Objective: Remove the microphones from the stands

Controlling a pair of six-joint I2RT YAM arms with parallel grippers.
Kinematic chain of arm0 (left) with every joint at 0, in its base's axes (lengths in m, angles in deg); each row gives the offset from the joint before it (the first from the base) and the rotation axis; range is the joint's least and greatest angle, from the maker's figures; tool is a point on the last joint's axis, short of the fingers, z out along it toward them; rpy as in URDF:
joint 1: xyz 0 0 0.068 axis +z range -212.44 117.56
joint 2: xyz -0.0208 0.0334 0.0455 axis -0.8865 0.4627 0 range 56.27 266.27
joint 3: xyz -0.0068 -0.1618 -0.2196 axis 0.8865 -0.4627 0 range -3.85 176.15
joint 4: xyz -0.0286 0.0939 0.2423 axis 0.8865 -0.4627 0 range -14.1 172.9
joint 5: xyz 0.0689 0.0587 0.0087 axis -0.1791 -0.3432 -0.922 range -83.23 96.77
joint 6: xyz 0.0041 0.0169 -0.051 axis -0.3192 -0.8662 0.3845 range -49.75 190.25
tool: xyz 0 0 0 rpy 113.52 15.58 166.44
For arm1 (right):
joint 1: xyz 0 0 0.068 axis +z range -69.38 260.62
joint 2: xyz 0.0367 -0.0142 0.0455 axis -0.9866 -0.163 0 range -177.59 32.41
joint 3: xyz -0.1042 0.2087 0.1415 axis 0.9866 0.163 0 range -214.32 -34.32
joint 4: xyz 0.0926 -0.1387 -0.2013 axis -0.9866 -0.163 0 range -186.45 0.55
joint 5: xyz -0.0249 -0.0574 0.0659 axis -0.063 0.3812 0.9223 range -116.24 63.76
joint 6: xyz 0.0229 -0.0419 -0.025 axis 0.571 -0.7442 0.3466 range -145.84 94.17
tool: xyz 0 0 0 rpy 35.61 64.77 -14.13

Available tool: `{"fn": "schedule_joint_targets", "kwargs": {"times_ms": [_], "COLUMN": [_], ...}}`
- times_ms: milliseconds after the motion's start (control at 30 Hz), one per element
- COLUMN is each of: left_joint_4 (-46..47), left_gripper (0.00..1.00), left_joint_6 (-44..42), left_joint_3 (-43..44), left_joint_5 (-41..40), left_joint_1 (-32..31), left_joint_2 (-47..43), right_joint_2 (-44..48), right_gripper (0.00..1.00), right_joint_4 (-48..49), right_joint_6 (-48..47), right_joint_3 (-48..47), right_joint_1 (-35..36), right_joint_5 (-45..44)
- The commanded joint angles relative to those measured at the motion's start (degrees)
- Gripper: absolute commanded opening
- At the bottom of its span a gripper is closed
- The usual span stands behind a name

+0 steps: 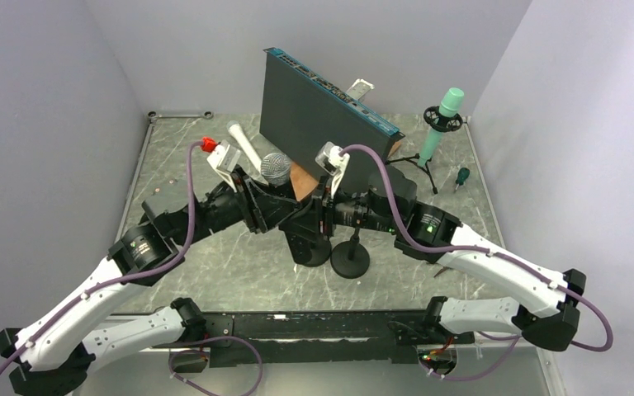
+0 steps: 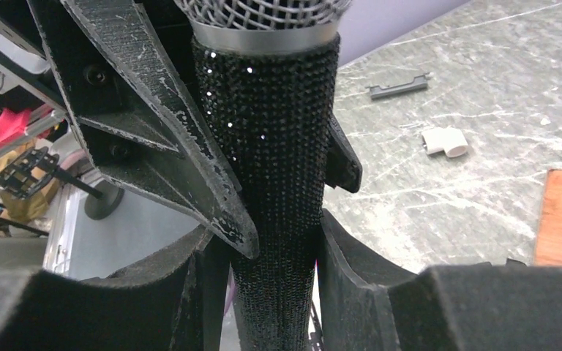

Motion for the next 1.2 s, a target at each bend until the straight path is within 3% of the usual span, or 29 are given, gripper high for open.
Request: {"fn": "schedule_joint_targets", "kwargs": {"times_ms": [0,100,133,300,433,633,800,900,1033,1167], "left_joint_4": [0.73,-5.75,-7.75,-19.95,-22.24,-12.42,0.55,2.82,-1.28,-2.55], "left_gripper": [0.02,0.0,0.0,0.0,0.0,0.0,0.0,0.0,0.0,0.0], "left_joint_6": [0.43,-2.24,-3.63,-5.81,-5.29,2.85,10.89,12.1,8.7,10.15], "left_joint_3": [1.16,4.23,5.27,11.36,9.97,-0.46,-7.63,-3.05,9.48,19.32], "left_joint_5": [-1.92,-9.22,-10.52,-16.58,-14.41,-3.96,5.58,8.27,5.15,9.19], "left_joint_1": [0.34,0.89,1.37,8.42,19.92,37.79,50.43,54.8,55.93,57.18], "left_joint_2": [0.57,-0.2,-0.35,1.35,2.48,10.33,24.74,35.9,50.0,63.58], "right_joint_2": [4.4,6.57,7.64,14.31,19.58,25.92,29.9,32.04,34.16,35.42], "right_gripper": [0.43,0.88,0.98,1.0,1.0,1.0,1.0,1.0,1.0,1.0], "right_joint_4": [7.03,7.18,7.15,6.83,7.55,9.4,8.5,7.75,6.62,5.5], "right_joint_6": [-2.33,-3.54,-3.88,-5.61,-8.31,-11.31,-13.12,-13.35,-12.7,-12.15], "right_joint_3": [1.6,3.53,4.29,7.48,9.61,13.96,15.47,16.65,17.16,16.85], "right_joint_1": [0.64,0.78,0.79,0.72,0.69,0.66,0.72,0.63,0.7,0.66], "right_joint_5": [-1.19,-3.4,-4.84,-13.19,-15.56,-20.46,-20.52,-22.25,-24.8,-27.6]}}
